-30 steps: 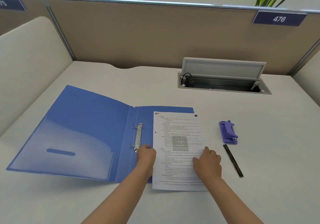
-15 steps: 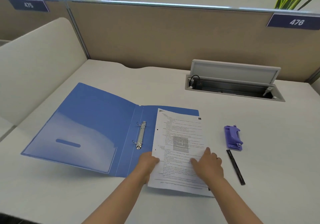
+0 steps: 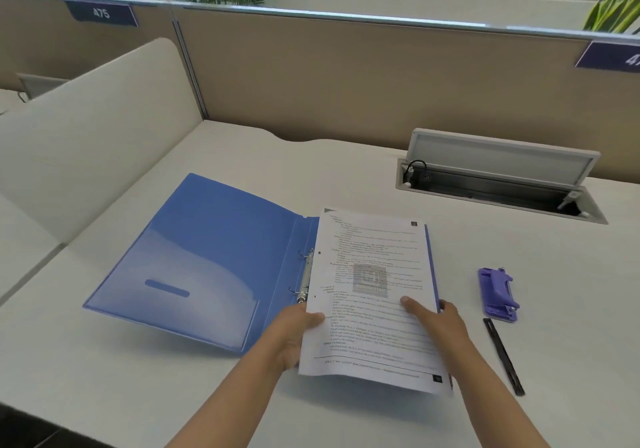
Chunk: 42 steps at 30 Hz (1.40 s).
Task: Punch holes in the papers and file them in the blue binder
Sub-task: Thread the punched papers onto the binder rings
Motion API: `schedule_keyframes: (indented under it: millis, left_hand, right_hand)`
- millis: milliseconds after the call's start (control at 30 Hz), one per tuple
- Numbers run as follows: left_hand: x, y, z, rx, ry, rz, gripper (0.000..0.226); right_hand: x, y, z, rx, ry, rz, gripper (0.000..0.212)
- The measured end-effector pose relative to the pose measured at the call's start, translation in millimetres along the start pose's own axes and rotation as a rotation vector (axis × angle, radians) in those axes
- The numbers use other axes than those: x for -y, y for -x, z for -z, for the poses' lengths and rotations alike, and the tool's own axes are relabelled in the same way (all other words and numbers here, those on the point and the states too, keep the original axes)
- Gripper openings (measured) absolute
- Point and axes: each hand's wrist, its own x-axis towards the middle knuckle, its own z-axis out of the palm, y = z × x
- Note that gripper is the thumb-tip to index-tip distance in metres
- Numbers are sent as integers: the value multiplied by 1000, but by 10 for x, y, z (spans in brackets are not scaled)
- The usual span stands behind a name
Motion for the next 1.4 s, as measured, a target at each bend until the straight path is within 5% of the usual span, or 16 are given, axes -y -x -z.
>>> schedule_keyframes:
  millis: [133, 300, 367, 533, 700, 867, 967, 1067, 1167, 1400]
  left_hand:
    - [-133, -98, 137, 43, -22, 24, 17]
    - [-209, -214, 243, 94, -37, 48, 19]
    - [-254, -288, 327, 118, -42, 43, 19]
    - [-350, -406, 549, 212, 17, 60, 19]
    - [-361, -435, 613, 220, -15, 87, 20]
    - [-395, -478, 661, 216, -99, 103, 21]
    - [-515, -420, 686, 166, -395, 88, 15]
    - [-742, -489, 761, -87, -843, -143, 22]
    - [-1044, -652, 703, -159, -693, -343, 15]
    - [-1253, -1014, 409, -81, -612, -282, 31]
  right_hand:
    - [44, 36, -36, 58, -135, -104, 62]
    - [183, 255, -238, -338, 243, 75, 89]
    - [281, 316, -336, -374, 253, 142, 90]
    - [452, 401, -509, -320, 162, 72, 83]
    - [524, 497, -483, -5, -154, -94, 37]
    - [609, 557, -522, -35, -103, 90, 28]
    - [708, 592, -535, -67, -22, 163, 21]
    - [782, 666, -536, -80, 21, 199, 17]
    - [813, 722, -538, -93, 59, 227, 19]
    - [842, 777, -571, -93, 51, 252, 13]
